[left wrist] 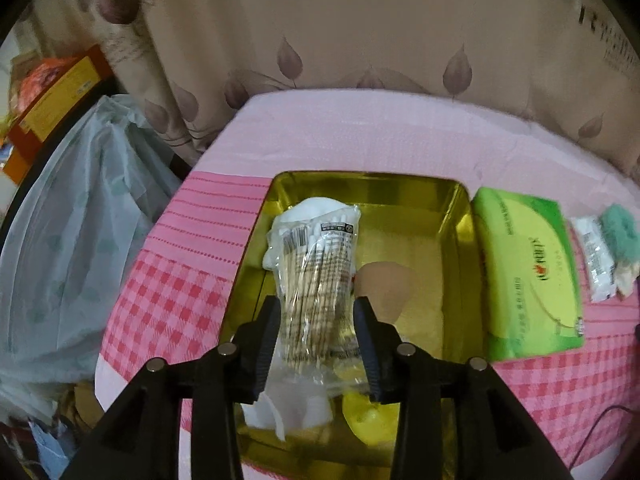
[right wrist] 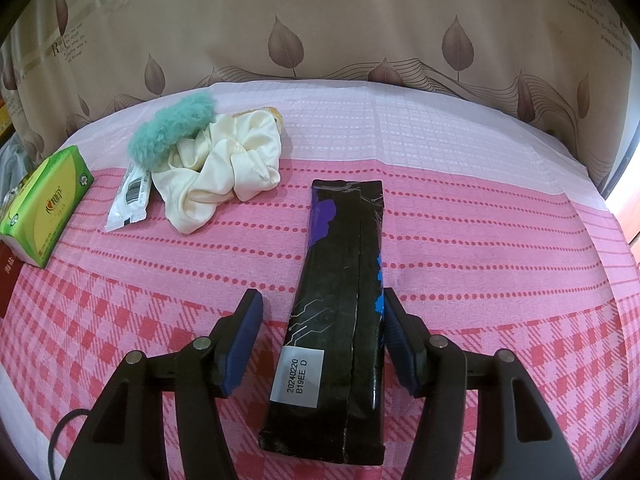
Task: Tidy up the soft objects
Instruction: 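Carry the wooden-stick packet into the gold tin and open the left gripper, then carry the black-and-purple packet into the gold tin and open the right gripper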
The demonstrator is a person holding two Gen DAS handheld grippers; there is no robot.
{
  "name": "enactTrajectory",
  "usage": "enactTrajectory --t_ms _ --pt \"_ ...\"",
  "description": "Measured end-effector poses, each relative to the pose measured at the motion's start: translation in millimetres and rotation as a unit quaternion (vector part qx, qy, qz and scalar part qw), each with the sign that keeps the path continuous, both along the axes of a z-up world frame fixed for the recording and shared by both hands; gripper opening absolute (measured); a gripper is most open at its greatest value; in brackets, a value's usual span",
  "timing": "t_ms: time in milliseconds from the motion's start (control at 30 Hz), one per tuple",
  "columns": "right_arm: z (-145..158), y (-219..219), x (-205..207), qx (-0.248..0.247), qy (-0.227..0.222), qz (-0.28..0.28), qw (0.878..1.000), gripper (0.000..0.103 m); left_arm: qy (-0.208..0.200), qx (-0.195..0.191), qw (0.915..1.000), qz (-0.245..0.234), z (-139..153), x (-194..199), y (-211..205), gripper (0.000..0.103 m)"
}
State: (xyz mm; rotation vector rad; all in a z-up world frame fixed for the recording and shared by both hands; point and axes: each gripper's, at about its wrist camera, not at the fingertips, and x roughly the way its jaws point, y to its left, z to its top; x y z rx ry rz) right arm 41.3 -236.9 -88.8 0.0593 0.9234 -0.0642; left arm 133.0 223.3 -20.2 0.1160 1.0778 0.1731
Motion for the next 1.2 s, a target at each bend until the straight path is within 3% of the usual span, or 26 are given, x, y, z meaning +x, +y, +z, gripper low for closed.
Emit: enactTrajectory --t_ms 167,300,400,767,900,1200 --pt "-1 2 0 -0.003 0.001 0.001 1.0 0.057 -0.04 -0.012 0.999 0.014 16 -30 -4 0.038" --pt "-1 0 0 -0.003 0.0 0.001 1.0 0.057 -0.074 0.012 0.997 0.021 18 -57 -11 0.039" --pt "-1 1 0 -0.001 0.0 0.001 1.0 0.057 -0.083 0.028 0.996 0.019 15 -69 -14 0.039" --pt "2 -3 7 0.008 0.002 -0.015 1.0 0.059 -0.116 0.014 0.9921 0.046 16 -84 5 0.04" --pt "3 -5 13 -0.006 -0.001 -0.033 0.999 0.04 -0.1 -0.007 0.9937 0.05 9 -80 12 0.04" --pt "6 6 11 -0.034 0.002 -0.031 0.999 0.034 -0.094 -0.021 0.9924 0.078 4 -79 27 0.04"
